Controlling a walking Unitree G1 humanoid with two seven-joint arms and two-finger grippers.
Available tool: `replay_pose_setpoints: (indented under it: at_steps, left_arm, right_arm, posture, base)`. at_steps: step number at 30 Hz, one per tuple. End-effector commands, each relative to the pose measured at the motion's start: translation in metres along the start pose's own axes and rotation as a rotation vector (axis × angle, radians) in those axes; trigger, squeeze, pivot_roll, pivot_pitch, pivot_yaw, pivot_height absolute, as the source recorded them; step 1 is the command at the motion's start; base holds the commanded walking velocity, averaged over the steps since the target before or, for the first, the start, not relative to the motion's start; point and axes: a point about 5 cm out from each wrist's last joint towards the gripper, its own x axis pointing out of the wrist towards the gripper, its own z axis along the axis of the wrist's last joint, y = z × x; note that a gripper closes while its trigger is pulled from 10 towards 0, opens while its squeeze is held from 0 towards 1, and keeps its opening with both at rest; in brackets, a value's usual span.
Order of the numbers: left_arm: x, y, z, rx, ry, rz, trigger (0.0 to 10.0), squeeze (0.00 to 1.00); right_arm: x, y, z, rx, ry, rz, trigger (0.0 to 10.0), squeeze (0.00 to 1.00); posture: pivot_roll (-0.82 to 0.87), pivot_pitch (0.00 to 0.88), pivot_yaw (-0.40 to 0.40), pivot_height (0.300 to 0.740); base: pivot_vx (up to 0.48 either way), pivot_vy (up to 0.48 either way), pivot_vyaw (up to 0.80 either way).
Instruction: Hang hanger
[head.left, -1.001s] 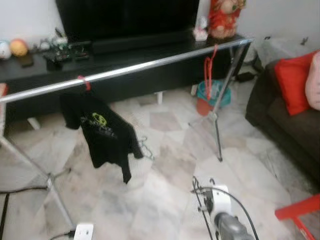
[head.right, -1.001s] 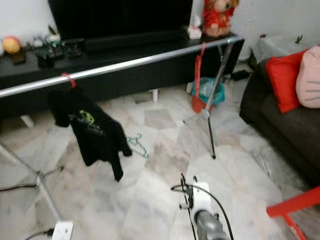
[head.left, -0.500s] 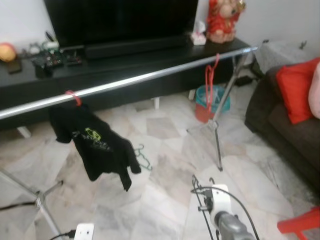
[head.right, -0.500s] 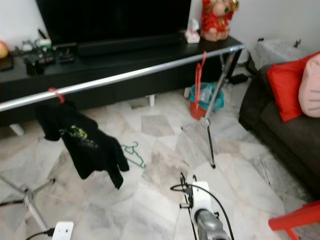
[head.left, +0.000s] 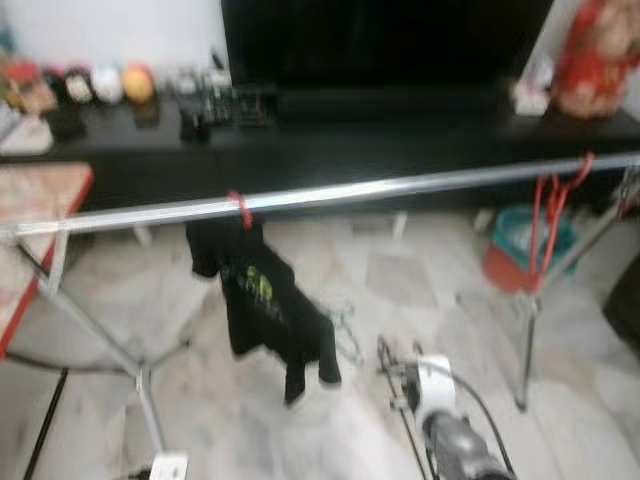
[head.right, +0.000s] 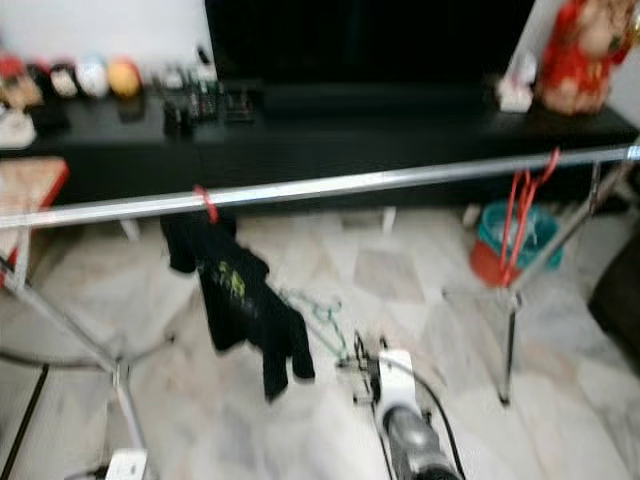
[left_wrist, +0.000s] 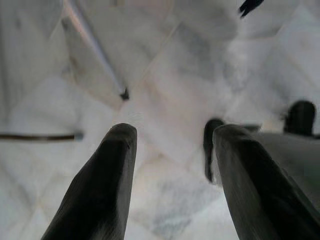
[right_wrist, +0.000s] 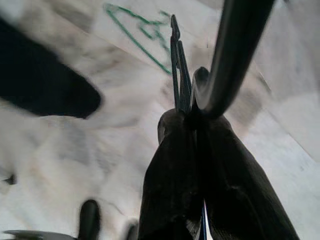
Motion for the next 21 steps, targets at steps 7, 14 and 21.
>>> replay_pose_setpoints:
  at_steps: [7,14,21]
  left_arm:
    - [-0.0009,-0.0026,-0.0049,-0.003,0.02,-0.005,10.0,0.0]
    - [-0.0004,-0.0026,-0.0039,0.001,0.022,0.002,10.0,0.0]
    - [-0.0003,-0.0019,-0.0033,-0.001,0.02,0.006,10.0,0.0]
  right_arm:
    - [0.0,-0.0033,0.0007,0.016,-0.001,-0.02,10.0,0.0]
    - [-0.0001,-0.0037,0.0017,0.016,-0.011,-0.021,10.0,0.0]
    - [-0.0003,-0.004,0.0036,0.017,-0.038,-0.025,10.0,0.0]
  posture:
    - [0.01,0.064,-0.035,0.74]
    - [0.01,0.065,-0.035,0.74]
    - [0.0,0.067,-0.038,0.74]
  base:
    - [0.341,0.0,0.0]
    - [0.227,0.0,0.0]
    - [0.0,0.0,0.0]
